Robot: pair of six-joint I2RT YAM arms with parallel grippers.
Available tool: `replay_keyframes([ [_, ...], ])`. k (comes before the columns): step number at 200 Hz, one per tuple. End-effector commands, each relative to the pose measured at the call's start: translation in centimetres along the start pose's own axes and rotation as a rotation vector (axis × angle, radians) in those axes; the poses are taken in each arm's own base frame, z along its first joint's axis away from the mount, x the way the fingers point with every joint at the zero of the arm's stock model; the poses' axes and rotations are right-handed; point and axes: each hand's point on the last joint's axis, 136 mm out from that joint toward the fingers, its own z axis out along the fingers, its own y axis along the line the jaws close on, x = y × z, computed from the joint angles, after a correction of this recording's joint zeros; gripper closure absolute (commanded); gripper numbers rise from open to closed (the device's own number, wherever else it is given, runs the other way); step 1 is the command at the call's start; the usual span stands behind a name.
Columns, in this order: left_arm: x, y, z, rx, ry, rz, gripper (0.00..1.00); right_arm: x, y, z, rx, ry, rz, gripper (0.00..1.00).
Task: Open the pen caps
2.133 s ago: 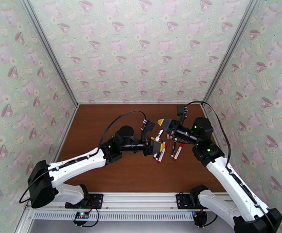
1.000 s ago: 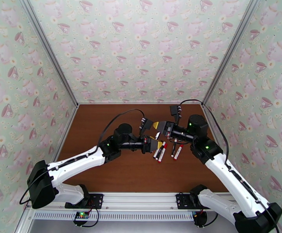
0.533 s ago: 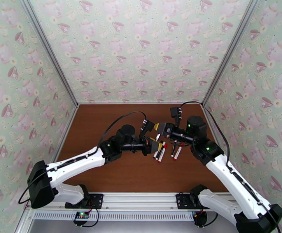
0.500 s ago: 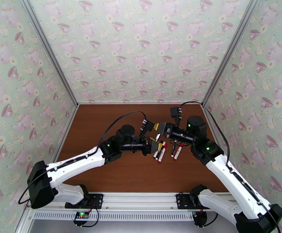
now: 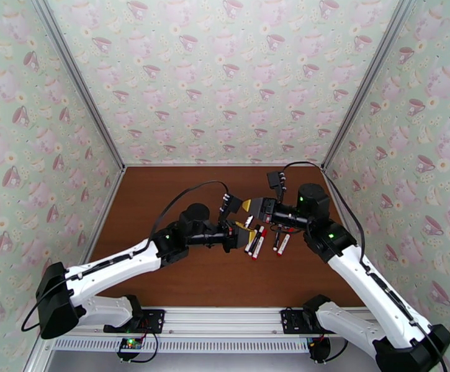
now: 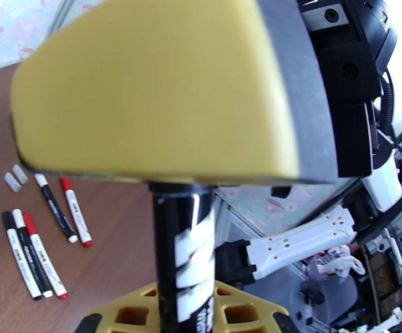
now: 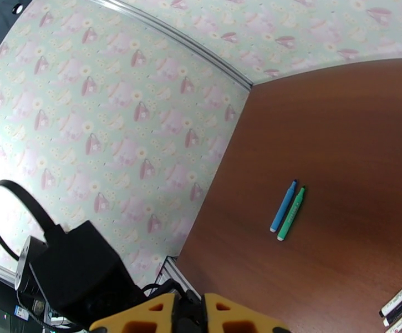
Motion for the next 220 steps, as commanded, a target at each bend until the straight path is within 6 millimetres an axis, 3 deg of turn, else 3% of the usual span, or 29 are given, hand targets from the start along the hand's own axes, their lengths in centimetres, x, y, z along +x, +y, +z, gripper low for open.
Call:
replay_keyframes([
  [1, 4.4, 1.9, -1.2, -0.098, 0.142, 0.004, 1.0, -7.1, -0.7, -3.2, 0.143, -0.312, -0.017, 1.0],
  [25, 4.9, 0.4, -1.0, -0.005, 0.164, -0.02, 1.0, -7.5, -1.2, -3.4, 0.158, -0.334, -0.012, 1.0],
  [55, 4.7, -2.8, -1.3, 0.217, 0.168, -0.071, 1.0, -7.7, 0.7, -2.9, 0.014, -0.316, -0.057, 1.0],
  [78, 5.0, -3.9, -1.4, 0.283, 0.198, -0.082, 1.0, -7.7, 2.1, -2.6, -0.09, -0.302, -0.082, 1.0],
  [103, 5.7, -1.8, -1.0, 0.17, 0.208, -0.078, 1.0, -7.7, 2.6, -2.5, -0.118, -0.298, -0.103, 1.0],
  [137, 6.4, 2.0, -0.8, -0.086, 0.213, -0.018, 1.0, -8.4, -0.2, -2.8, 0.048, -0.332, -0.032, 1.0],
  [161, 6.6, 1.9, -0.7, -0.068, 0.206, -0.024, 1.0, -8.4, -0.3, -2.5, 0.05, -0.317, -0.041, 1.0],
  [188, 4.9, 1.6, -1.7, -0.047, 0.118, -0.038, 1.0, -7.3, -0.5, -1.6, 0.027, -0.251, -0.049, 1.0],
  [220, 2.3, 2.1, -4.1, -0.048, -0.017, -0.063, 1.0, -4.8, -3.2, -1.2, 0.115, -0.161, -0.048, 1.0],
])
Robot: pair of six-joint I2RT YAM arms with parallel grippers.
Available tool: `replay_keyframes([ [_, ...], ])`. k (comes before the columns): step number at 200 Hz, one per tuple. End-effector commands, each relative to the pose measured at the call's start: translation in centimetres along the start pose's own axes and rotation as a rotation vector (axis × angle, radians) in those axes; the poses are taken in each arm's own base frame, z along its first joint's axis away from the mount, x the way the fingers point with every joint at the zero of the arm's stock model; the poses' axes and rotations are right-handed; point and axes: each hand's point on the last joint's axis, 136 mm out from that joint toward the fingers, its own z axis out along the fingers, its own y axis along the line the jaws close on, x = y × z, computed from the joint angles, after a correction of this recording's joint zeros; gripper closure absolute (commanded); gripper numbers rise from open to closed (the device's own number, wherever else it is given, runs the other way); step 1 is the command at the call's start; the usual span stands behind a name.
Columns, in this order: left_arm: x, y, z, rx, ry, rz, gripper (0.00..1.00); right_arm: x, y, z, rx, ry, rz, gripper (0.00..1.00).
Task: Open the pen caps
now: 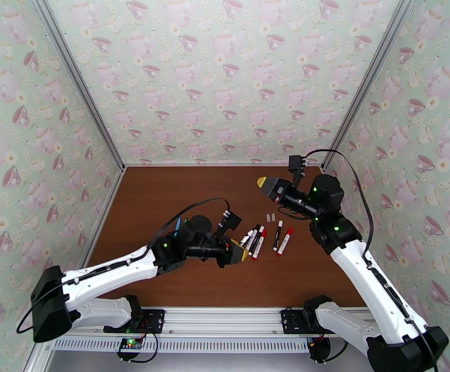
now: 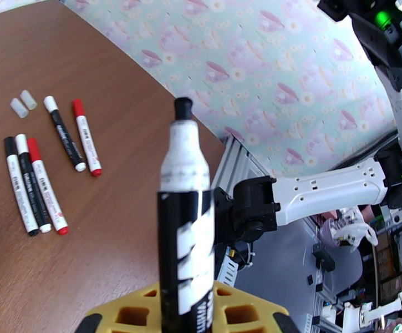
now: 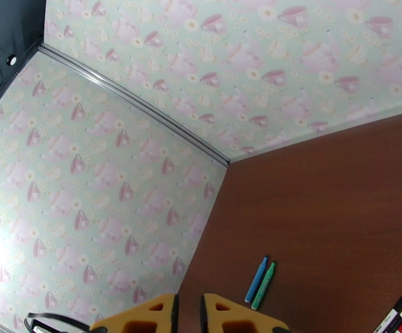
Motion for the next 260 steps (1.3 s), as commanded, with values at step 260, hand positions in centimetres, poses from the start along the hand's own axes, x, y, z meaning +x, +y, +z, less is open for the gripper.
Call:
replay_keyframes([
  [260, -3.2, 1.2, -5.1, -0.024, -0.21, -0.048, 0.98, 3.6, -33.5, 0.3, 0.966, 0.275, -0.172, 1.0],
])
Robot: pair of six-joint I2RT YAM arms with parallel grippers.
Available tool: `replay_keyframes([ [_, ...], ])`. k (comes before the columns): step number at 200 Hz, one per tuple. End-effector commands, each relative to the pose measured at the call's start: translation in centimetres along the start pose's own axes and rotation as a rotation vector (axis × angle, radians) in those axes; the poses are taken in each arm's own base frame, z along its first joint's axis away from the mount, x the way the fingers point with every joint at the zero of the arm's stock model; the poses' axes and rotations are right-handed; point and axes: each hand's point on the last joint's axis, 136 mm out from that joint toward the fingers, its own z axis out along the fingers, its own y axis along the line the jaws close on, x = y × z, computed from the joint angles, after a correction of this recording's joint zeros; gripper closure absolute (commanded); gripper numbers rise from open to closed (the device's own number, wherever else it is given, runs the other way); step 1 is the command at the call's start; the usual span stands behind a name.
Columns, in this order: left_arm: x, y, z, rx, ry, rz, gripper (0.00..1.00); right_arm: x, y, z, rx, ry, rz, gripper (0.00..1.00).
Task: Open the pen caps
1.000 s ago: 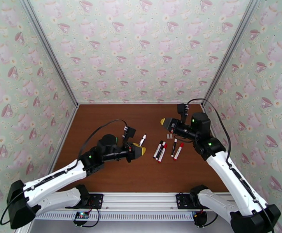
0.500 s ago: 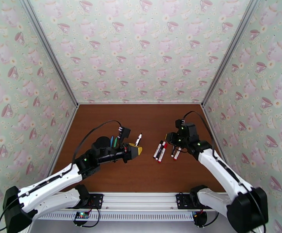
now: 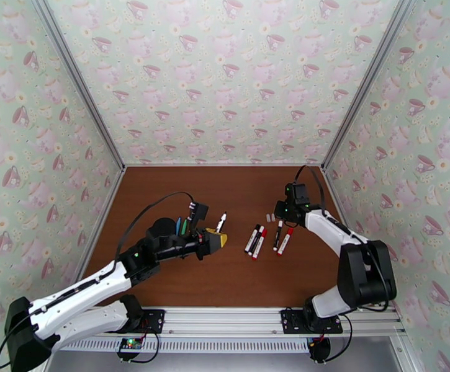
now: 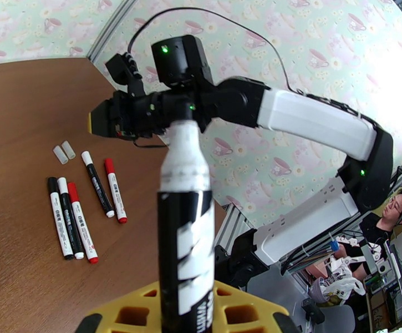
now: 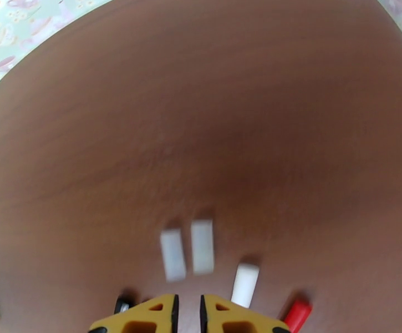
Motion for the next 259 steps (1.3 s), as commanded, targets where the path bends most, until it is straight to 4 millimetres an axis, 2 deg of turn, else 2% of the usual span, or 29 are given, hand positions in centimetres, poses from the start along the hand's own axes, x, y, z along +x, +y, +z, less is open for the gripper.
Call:
replay_keyframes([
  [1, -0.1, 0.1, 0.4, -0.009, 0.019, 0.008, 0.98, -1.5, -0.7, 1.1, 0.031, -0.016, -0.041, 1.0],
  [47, -0.5, -0.5, 0.5, 0.028, 0.004, 0.005, 0.98, -0.8, -2.0, 4.1, 0.061, 0.058, -0.045, 0.98],
  [80, -0.1, -0.2, 0.6, 0.018, 0.018, 0.0, 0.98, -1.0, -2.5, 4.6, 0.073, 0.078, -0.04, 0.98],
  [131, -0.1, 0.0, 0.9, 0.012, 0.019, -0.004, 0.98, 0.1, -2.6, 5.9, 0.077, 0.165, -0.043, 0.96],
  [173, -0.2, 0.0, 1.0, 0.012, 0.021, -0.005, 0.98, 0.7, -2.6, 6.2, 0.075, 0.199, -0.046, 0.95],
  [259, -0.1, 0.0, 1.1, 0.012, 0.026, -0.009, 0.98, 1.4, -2.4, 6.7, 0.061, 0.241, -0.048, 0.84],
])
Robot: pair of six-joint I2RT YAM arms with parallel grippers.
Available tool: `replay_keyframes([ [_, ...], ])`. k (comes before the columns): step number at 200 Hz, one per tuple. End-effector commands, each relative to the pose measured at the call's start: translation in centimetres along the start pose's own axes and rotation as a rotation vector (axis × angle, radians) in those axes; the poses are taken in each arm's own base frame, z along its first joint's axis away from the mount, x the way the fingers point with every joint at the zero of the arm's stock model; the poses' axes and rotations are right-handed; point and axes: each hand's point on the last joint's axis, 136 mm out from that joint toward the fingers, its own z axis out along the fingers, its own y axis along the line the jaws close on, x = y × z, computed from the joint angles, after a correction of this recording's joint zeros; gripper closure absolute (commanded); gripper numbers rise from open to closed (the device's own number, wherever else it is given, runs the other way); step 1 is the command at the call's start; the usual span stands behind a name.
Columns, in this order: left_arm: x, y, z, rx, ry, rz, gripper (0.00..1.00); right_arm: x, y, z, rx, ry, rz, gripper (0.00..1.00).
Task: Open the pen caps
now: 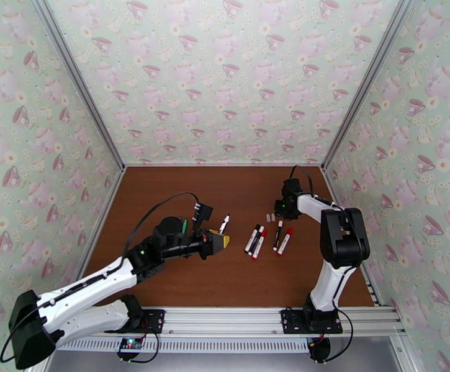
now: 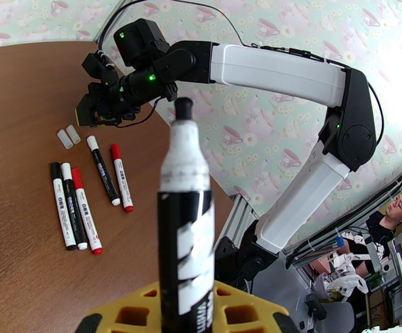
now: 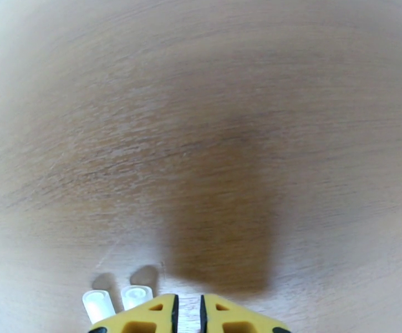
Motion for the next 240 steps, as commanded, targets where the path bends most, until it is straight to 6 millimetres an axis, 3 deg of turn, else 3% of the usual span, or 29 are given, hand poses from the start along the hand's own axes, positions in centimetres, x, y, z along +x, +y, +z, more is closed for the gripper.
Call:
replay_keyframes([
  [1, -1.1, -1.0, 0.0, 0.03, -0.016, 0.01, 0.98, -0.3, 0.4, 0.1, -0.018, 0.016, -0.017, 0.84],
  [168, -0.9, -1.0, -0.1, 0.028, -0.007, 0.013, 0.98, 0.1, 0.5, 0.2, -0.026, 0.036, -0.02, 0.71],
  [207, -1.0, -0.7, -0.1, 0.004, -0.011, 0.017, 0.98, -1.0, 0.5, -2.4, -0.001, -0.042, -0.006, 0.7],
  [240, -0.4, 1.2, 0.2, -0.069, -0.011, 0.004, 0.98, -1.0, 1.5, -5.7, -0.018, -0.137, 0.005, 0.68],
])
